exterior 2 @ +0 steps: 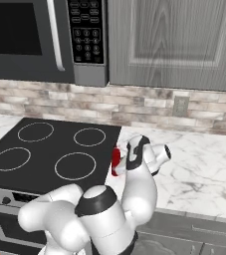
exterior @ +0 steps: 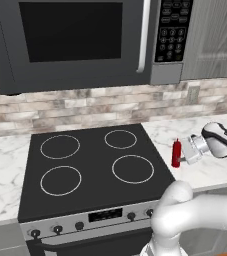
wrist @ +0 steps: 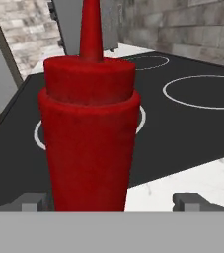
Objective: Take 2 condiments from the cabinet and move them on the counter near the stove.Make sure the condiments are lined up with each other, next to each other.
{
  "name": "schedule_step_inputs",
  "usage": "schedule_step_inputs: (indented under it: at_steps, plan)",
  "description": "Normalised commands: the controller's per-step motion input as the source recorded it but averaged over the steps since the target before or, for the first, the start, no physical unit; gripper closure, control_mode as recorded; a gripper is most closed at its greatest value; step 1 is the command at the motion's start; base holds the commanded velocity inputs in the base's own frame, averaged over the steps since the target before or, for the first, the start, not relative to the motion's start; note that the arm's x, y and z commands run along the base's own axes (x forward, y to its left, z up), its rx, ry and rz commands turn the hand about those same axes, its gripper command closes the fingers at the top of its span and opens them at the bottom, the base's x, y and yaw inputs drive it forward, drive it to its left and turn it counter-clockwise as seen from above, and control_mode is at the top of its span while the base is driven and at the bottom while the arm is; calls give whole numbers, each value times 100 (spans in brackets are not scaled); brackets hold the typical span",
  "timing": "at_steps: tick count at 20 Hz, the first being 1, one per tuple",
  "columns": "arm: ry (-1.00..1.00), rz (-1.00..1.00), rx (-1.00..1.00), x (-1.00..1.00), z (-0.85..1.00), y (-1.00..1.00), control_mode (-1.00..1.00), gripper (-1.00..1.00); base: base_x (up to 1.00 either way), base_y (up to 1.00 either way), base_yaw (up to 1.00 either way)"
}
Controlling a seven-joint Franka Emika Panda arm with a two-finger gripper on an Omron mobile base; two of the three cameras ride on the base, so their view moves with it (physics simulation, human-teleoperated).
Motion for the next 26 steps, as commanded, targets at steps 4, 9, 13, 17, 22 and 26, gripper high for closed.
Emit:
schedule_step_inputs:
  at_steps: [4,9,13,17,22,26]
  plan:
    - [-3,11,0,-25,-5,0,-100,-100,0,0,0]
    - [-1,7,0,-13,-2,0,-100,-100,0,0,0]
    - [-4,3,0,0,0,0,-100,-100,0,0,0]
    - [-9,2,0,0,0,-1,-100,-100,0,0,0]
    - [-10,1,0,8,0,-15,-100,-100,0,0,0]
    - [-7,0,0,6,0,-23,-100,-100,0,0,0]
